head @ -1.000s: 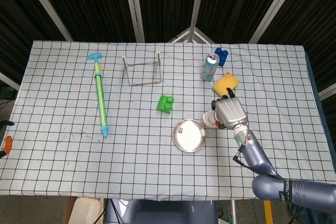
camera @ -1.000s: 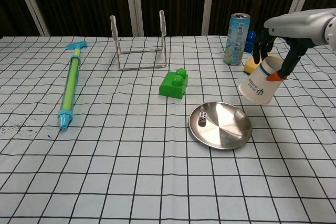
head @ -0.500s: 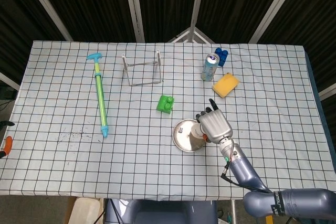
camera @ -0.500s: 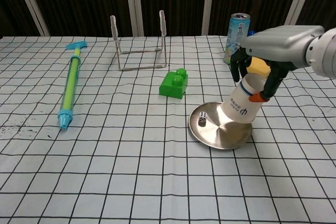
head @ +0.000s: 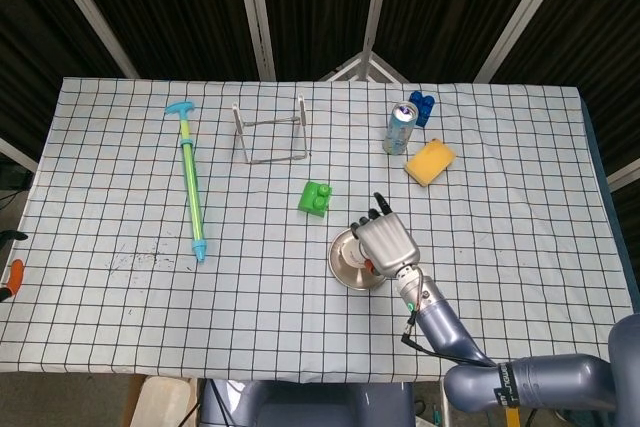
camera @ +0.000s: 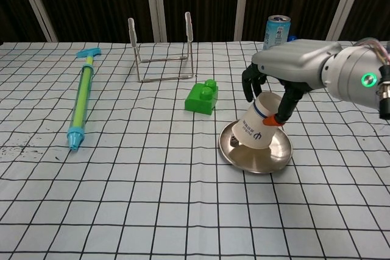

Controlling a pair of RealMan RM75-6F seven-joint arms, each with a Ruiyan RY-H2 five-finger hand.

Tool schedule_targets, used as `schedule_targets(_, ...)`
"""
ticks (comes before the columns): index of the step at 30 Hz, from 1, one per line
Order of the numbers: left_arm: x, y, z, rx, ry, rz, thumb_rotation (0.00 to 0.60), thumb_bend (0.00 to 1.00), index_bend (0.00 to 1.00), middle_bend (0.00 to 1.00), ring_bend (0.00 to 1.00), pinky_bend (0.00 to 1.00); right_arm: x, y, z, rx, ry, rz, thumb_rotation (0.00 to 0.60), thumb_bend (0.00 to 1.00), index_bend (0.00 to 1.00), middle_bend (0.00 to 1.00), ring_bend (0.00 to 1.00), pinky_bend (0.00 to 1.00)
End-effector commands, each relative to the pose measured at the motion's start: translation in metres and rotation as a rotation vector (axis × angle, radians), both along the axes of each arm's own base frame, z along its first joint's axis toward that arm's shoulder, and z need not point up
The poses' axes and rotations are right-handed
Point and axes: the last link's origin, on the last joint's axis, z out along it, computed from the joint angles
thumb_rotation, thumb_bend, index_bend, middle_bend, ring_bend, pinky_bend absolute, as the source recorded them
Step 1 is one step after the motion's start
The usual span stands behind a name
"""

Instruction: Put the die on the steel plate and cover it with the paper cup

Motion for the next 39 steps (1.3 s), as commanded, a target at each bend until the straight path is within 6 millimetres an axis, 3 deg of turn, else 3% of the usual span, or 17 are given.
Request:
schedule_targets(1,0.000,0.000,0.000,-0.003,0.000,-0.001,0.600,0.70,0.33,0.00,0.00,0.12,0.002,-0.003,-0.007,0.008,0.005,0.000,0.600,0.30,0.43,0.56,0.27,0.00)
schedule_targets(10,-0.001,0.001,0.001,0.002,-0.003,0.002,0.600,0.70,0.33,0.00,0.00,0.12,0.000,-0.011,-0.021,0.019,0.026,-0.009,0.600,0.30,0.43,0.56,0.27,0.00)
schedule_targets(23,0.000,0.001,0.000,-0.005,0.000,-0.001,0.600,0.70,0.33,0.00,0.00,0.12,-0.001,-0.008,-0.023,0.017,0.061,0.016,0.600,0.30,0.43,0.54,0.25,0.00)
schedule_targets(29,-0.001,0.001,0.000,-0.002,-0.002,0.001,0.600,0.70,0.33,0.00,0.00,0.12,-0.002,-0.005,-0.021,0.031,0.087,0.013,0.600,0.30,0.38,0.38,0.20,0.00)
schedule_targets(39,0.000,0.001,-0.001,-0.010,0.002,0.001,0.600,0.70,0.33,0.00,0.00,0.12,-0.001,-0.002,-0.016,0.020,0.084,0.010,0.600,0.22,0.21,0.25,0.14,0.00)
